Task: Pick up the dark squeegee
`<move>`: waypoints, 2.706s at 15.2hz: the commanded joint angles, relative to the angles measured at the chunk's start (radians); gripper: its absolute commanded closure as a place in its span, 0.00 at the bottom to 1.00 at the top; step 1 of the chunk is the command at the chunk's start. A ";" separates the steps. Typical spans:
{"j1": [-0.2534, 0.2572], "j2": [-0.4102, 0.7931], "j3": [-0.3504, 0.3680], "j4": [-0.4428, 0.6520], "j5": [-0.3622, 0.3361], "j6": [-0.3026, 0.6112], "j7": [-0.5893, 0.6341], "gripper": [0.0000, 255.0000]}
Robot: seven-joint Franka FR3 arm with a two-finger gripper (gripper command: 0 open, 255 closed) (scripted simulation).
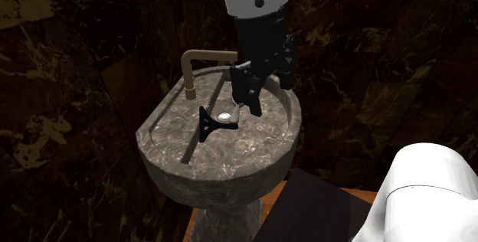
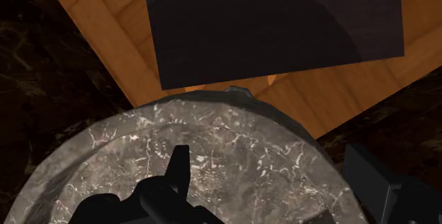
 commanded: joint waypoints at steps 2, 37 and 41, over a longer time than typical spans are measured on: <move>0.004 -0.001 -0.018 -0.026 -0.019 0.039 -0.038 0.00; 0.198 0.864 -0.495 -0.049 0.223 1.314 -1.313 0.00; 0.195 0.869 -0.492 -0.054 0.230 1.324 -1.318 1.00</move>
